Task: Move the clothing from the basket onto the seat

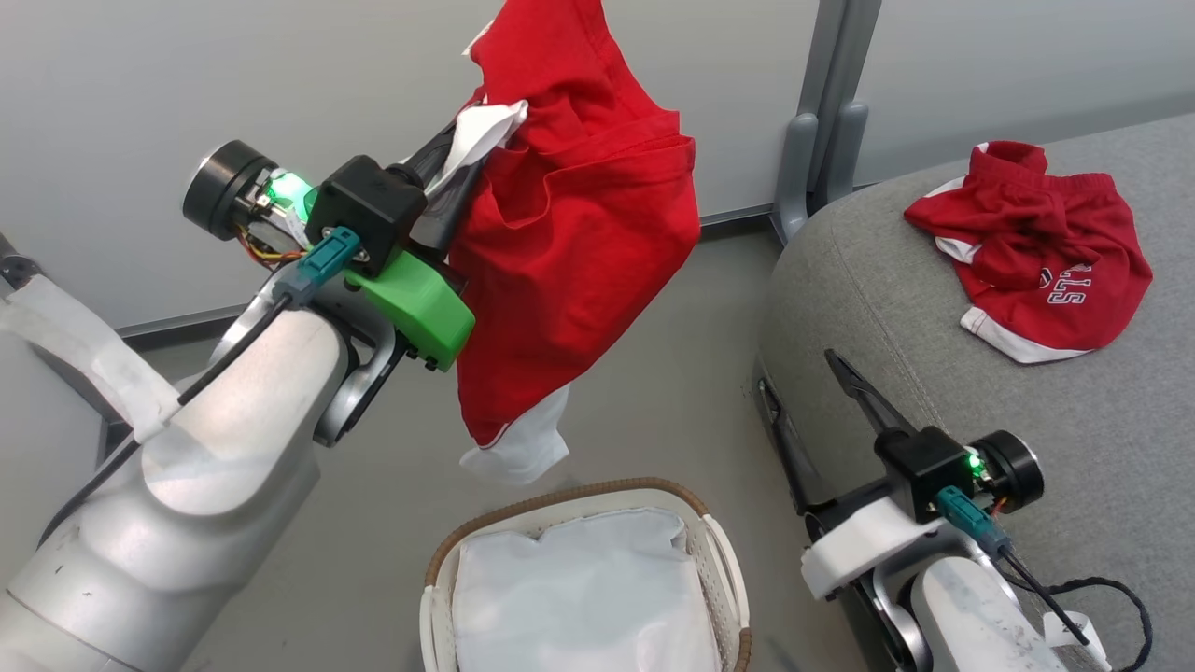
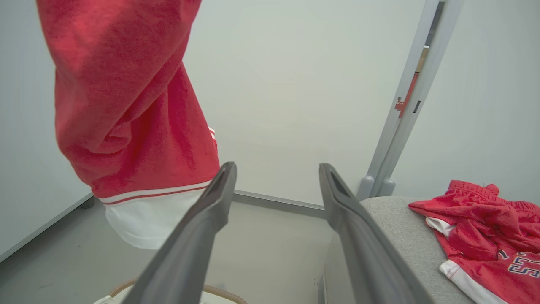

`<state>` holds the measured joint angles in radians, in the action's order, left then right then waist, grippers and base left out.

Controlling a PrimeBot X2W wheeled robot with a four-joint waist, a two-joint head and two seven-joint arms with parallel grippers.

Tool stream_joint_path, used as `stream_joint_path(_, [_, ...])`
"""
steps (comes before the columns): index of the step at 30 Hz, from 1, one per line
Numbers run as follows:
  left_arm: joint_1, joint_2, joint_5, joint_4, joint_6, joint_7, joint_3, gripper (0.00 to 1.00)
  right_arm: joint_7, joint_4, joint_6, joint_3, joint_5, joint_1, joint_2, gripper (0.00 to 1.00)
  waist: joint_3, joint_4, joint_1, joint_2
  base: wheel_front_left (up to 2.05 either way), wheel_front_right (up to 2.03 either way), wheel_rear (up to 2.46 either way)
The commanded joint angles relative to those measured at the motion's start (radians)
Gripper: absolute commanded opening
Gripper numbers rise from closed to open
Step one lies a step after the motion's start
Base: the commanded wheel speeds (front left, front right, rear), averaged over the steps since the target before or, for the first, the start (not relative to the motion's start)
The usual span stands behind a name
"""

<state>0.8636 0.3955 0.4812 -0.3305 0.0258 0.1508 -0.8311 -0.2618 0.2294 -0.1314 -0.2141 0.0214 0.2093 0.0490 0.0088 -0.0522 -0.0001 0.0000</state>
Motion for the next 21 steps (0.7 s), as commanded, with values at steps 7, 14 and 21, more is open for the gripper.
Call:
stream_joint_path(7, [0.045,-0.03,-0.004,0.011,-0.008,-0.012,-0.007,0.0,-0.005,0.033,0.001,-0.163,0.081,0.071,0.003,1.0,-0.001,0.012,0.0001,0.0,0.0,0.0,0.0])
stream_joint_path(14, [0.081,-0.072,-0.007,0.024,-0.001,-0.02,-0.026,0.0,-0.005,0.138,0.001,-0.29,0.188,0.178,0.003,1.0,0.001,0.04,0.0001,0.0,0.0,0.0,0.0])
stream_joint_path(21, [0.115,-0.116,-0.011,0.018,0.005,-0.025,-0.045,0.0,-0.005,0.209,0.001,-0.383,0.331,0.282,0.003,1.0,0.006,0.066,0.0001,0.0,0.0,0.0,0.0])
